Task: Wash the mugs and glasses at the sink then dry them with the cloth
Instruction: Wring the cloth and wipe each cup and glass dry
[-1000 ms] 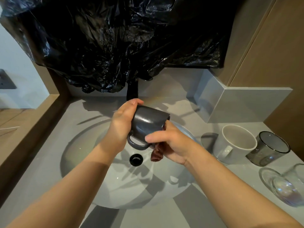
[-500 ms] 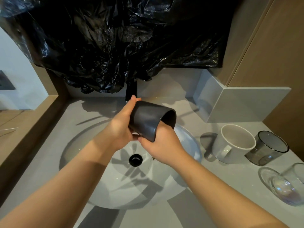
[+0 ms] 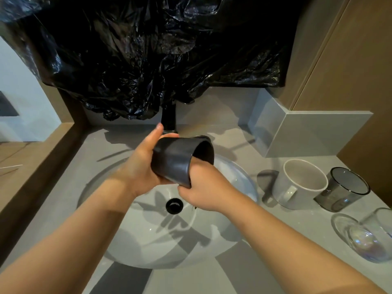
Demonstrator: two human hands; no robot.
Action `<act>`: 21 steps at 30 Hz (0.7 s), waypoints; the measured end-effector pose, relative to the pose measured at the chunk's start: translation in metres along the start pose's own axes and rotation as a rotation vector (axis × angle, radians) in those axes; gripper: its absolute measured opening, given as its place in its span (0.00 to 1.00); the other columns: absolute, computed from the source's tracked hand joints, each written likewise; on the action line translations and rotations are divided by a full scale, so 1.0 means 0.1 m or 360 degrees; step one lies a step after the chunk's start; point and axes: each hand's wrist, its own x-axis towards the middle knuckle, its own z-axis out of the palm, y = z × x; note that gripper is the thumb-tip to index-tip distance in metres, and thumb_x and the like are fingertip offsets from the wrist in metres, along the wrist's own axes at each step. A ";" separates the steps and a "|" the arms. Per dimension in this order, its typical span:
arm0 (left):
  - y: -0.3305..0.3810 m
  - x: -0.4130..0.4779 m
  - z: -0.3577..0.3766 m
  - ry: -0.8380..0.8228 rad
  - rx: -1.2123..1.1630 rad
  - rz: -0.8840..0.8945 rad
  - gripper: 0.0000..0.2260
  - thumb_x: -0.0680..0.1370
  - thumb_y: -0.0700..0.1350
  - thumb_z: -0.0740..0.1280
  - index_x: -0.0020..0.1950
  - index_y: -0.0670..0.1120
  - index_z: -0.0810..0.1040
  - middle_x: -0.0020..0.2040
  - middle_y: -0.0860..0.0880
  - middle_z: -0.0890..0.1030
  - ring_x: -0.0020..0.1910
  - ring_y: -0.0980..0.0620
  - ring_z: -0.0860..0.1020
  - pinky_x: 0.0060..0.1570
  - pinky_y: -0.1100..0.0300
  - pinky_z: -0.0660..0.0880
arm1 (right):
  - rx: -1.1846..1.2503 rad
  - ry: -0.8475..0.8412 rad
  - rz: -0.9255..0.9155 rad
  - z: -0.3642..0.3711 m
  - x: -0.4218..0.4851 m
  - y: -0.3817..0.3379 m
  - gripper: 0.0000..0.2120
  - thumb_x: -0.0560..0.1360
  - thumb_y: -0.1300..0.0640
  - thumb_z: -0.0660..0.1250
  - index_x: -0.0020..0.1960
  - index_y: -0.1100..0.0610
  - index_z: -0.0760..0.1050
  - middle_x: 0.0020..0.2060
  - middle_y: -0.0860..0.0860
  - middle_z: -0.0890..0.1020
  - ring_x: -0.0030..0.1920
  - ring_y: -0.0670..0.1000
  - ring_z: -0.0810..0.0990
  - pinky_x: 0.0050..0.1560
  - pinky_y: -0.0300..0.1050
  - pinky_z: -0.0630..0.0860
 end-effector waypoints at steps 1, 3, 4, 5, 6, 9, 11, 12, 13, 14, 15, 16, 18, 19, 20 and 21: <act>-0.02 0.01 0.03 0.0093 0.0087 0.0102 0.22 0.70 0.64 0.62 0.55 0.51 0.79 0.53 0.45 0.82 0.53 0.44 0.80 0.45 0.47 0.79 | 0.0111 0.0005 0.0072 0.03 0.02 -0.01 0.16 0.71 0.64 0.64 0.59 0.59 0.70 0.43 0.52 0.75 0.40 0.53 0.77 0.36 0.43 0.75; -0.12 0.03 0.08 0.0258 0.0219 0.0394 0.13 0.76 0.59 0.62 0.52 0.53 0.79 0.47 0.49 0.83 0.50 0.46 0.79 0.46 0.51 0.78 | 0.0784 0.0004 0.0378 0.00 0.03 -0.04 0.15 0.71 0.65 0.66 0.57 0.59 0.72 0.40 0.52 0.77 0.34 0.51 0.77 0.27 0.41 0.75; -0.17 0.05 0.07 0.0332 0.0348 0.0638 0.09 0.78 0.56 0.62 0.52 0.54 0.78 0.45 0.50 0.82 0.50 0.46 0.79 0.48 0.51 0.77 | 0.1367 -0.0014 0.0597 -0.04 0.04 -0.04 0.11 0.71 0.65 0.67 0.53 0.60 0.75 0.38 0.52 0.79 0.31 0.49 0.78 0.26 0.39 0.74; -0.20 0.06 0.06 0.0358 0.0515 0.0888 0.08 0.78 0.55 0.62 0.53 0.56 0.78 0.45 0.52 0.82 0.50 0.48 0.80 0.50 0.54 0.77 | 0.1980 -0.0057 0.0769 -0.09 0.04 -0.05 0.06 0.72 0.63 0.67 0.48 0.60 0.77 0.35 0.52 0.81 0.30 0.49 0.79 0.29 0.38 0.76; -0.23 0.06 0.05 0.0316 0.0649 0.1070 0.09 0.77 0.54 0.62 0.54 0.57 0.77 0.43 0.55 0.82 0.48 0.52 0.80 0.49 0.59 0.77 | 0.2429 -0.0082 0.0848 -0.13 0.03 -0.04 0.04 0.72 0.62 0.66 0.45 0.60 0.78 0.35 0.53 0.82 0.32 0.50 0.80 0.36 0.40 0.78; -0.22 0.04 -0.05 0.0042 0.0674 0.0950 0.16 0.73 0.60 0.61 0.59 0.61 0.75 0.43 0.59 0.81 0.46 0.56 0.80 0.45 0.64 0.76 | 0.2531 -0.0062 0.0797 -0.13 0.03 0.05 0.08 0.71 0.60 0.67 0.49 0.61 0.79 0.42 0.57 0.83 0.41 0.54 0.82 0.47 0.46 0.77; -0.14 0.01 -0.09 -0.0098 0.0476 0.0538 0.21 0.72 0.67 0.59 0.59 0.59 0.76 0.50 0.55 0.83 0.51 0.53 0.81 0.44 0.58 0.78 | 0.1958 0.0065 0.0766 -0.08 0.02 0.08 0.16 0.68 0.60 0.71 0.55 0.60 0.77 0.46 0.57 0.83 0.43 0.55 0.82 0.44 0.48 0.79; -0.10 0.00 -0.07 -0.0106 0.0401 0.0385 0.25 0.73 0.70 0.57 0.59 0.56 0.78 0.52 0.52 0.83 0.52 0.51 0.81 0.44 0.55 0.78 | 0.1500 0.0061 0.0681 -0.06 0.00 0.06 0.16 0.69 0.60 0.72 0.55 0.58 0.76 0.45 0.57 0.83 0.41 0.55 0.82 0.40 0.48 0.79; -0.06 0.00 -0.03 -0.0062 0.0337 0.0293 0.28 0.74 0.70 0.54 0.57 0.52 0.79 0.51 0.49 0.84 0.51 0.49 0.82 0.43 0.55 0.78 | 0.1105 0.0017 0.0557 -0.05 -0.02 0.02 0.14 0.70 0.61 0.70 0.55 0.57 0.76 0.43 0.58 0.82 0.39 0.54 0.81 0.36 0.48 0.79; -0.05 0.01 0.01 0.0030 0.0281 0.0274 0.29 0.76 0.69 0.52 0.54 0.49 0.81 0.47 0.47 0.84 0.47 0.49 0.83 0.42 0.55 0.78 | 0.0923 -0.0013 0.0455 -0.01 -0.03 0.00 0.13 0.71 0.62 0.69 0.55 0.57 0.75 0.44 0.59 0.81 0.39 0.55 0.81 0.36 0.48 0.80; -0.04 0.01 0.07 0.0140 0.0237 0.0294 0.28 0.77 0.67 0.52 0.49 0.47 0.82 0.42 0.46 0.84 0.43 0.49 0.83 0.41 0.56 0.78 | 0.0927 -0.0027 0.0404 0.02 -0.03 0.01 0.13 0.72 0.63 0.68 0.56 0.57 0.74 0.46 0.59 0.81 0.41 0.56 0.82 0.36 0.46 0.80; -0.05 0.03 0.12 0.0259 0.0226 0.0353 0.26 0.78 0.64 0.53 0.44 0.46 0.82 0.39 0.46 0.84 0.40 0.49 0.82 0.42 0.56 0.77 | 0.1099 -0.0038 0.0426 0.00 -0.04 0.01 0.14 0.72 0.65 0.68 0.57 0.57 0.74 0.45 0.58 0.81 0.41 0.55 0.81 0.33 0.41 0.80; -0.08 0.07 0.17 0.0457 0.0272 0.0535 0.23 0.80 0.60 0.56 0.40 0.46 0.81 0.37 0.47 0.83 0.38 0.49 0.80 0.43 0.55 0.76 | 0.1767 -0.0143 0.0529 -0.06 -0.02 0.03 0.16 0.70 0.70 0.68 0.56 0.60 0.75 0.44 0.55 0.80 0.39 0.51 0.80 0.30 0.36 0.78; -0.09 0.08 0.17 0.0507 0.0323 0.0613 0.21 0.80 0.58 0.56 0.40 0.47 0.80 0.37 0.47 0.82 0.38 0.49 0.80 0.43 0.55 0.75 | 0.2055 -0.0200 0.0533 -0.08 -0.01 0.06 0.16 0.67 0.71 0.68 0.54 0.60 0.76 0.45 0.56 0.80 0.40 0.51 0.80 0.35 0.37 0.79; -0.10 0.11 0.16 0.0526 0.0371 0.0677 0.20 0.80 0.57 0.56 0.39 0.48 0.80 0.37 0.47 0.82 0.38 0.49 0.79 0.43 0.56 0.75 | 0.2208 -0.0228 0.0516 -0.10 -0.01 0.08 0.16 0.66 0.71 0.67 0.52 0.60 0.78 0.47 0.57 0.80 0.42 0.51 0.81 0.40 0.38 0.79; -0.10 0.12 0.15 0.0515 0.0404 0.0708 0.19 0.81 0.56 0.56 0.38 0.49 0.80 0.38 0.48 0.82 0.39 0.49 0.79 0.43 0.56 0.75 | 0.2247 -0.0233 0.0491 -0.12 -0.01 0.09 0.16 0.66 0.72 0.66 0.51 0.59 0.78 0.46 0.57 0.80 0.42 0.51 0.82 0.42 0.39 0.79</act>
